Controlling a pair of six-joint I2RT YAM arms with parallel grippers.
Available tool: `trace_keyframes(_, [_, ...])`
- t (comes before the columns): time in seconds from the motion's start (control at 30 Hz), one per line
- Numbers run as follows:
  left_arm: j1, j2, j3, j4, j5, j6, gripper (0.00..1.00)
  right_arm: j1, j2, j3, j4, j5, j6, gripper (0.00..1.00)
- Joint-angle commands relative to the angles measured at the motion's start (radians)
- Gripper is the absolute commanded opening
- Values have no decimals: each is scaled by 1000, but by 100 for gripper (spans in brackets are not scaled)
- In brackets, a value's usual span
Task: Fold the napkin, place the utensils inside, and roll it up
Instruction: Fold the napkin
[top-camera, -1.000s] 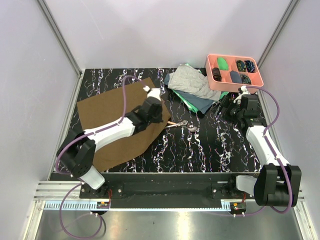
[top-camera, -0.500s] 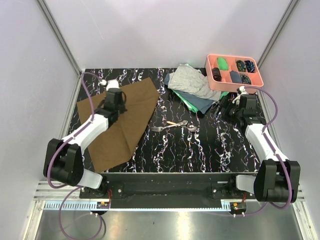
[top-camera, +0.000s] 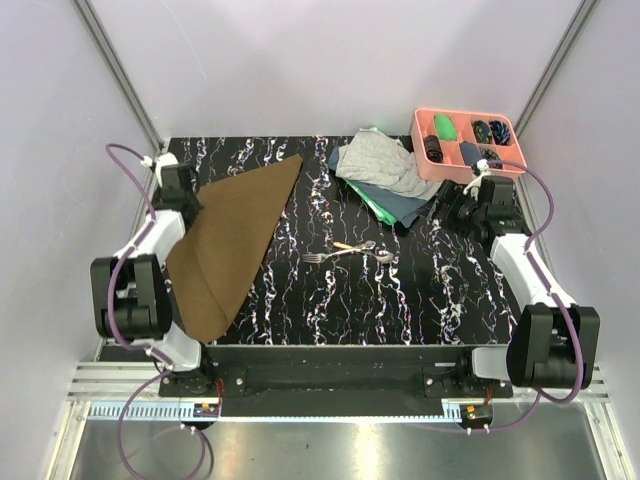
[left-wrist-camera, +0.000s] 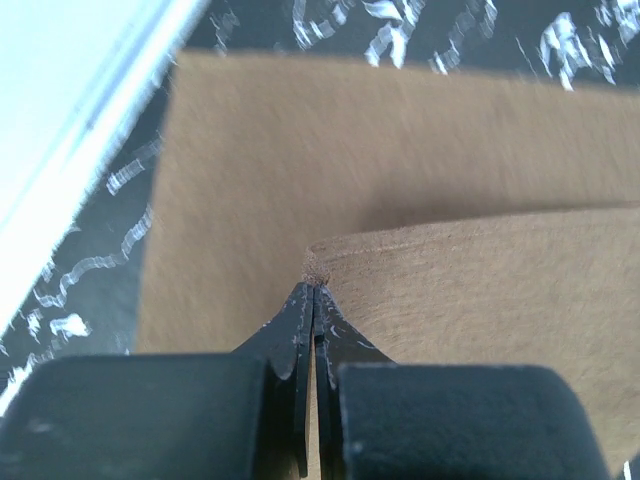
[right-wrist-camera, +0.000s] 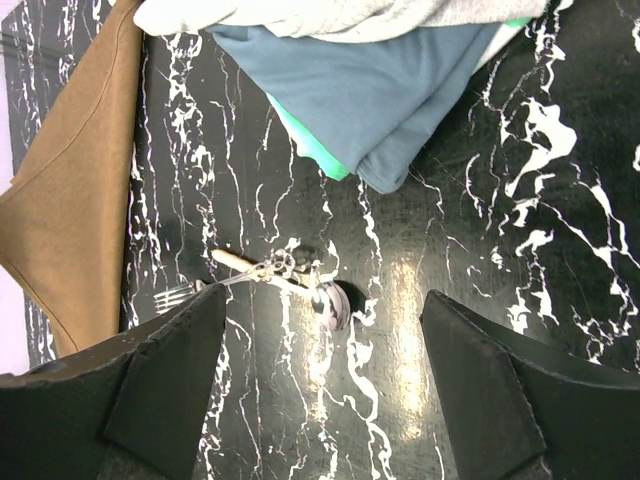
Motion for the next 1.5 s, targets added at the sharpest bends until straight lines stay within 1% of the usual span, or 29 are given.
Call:
trace_keyframes(0.0, [66, 74, 145, 43, 49, 27, 0, -4, 29, 66, -13, -38, 13, 86])
trace_keyframes(0.1, [117, 126, 199, 28, 77, 24, 0, -2, 39, 87, -22, -32, 14, 86])
trace_keyframes(0.37, [165, 229, 271, -4, 123, 24, 0, -4, 64, 127, -42, -26, 19, 85])
trace_keyframes(0.7, [223, 259, 307, 9, 118, 9, 0, -2, 55, 137, -61, -18, 23, 84])
trace_keyframes(0.87, [235, 252, 320, 28, 121, 7, 0, -2, 47, 126, -67, -12, 23, 84])
trace_keyframes(1.03, [247, 294, 360, 8, 127, 18, 0, -2, 50, 129, -68, -12, 23, 84])
trace_keyframes(1.47, [278, 350, 394, 15, 143, 16, 0, -2, 50, 124, -71, -3, 25, 84])
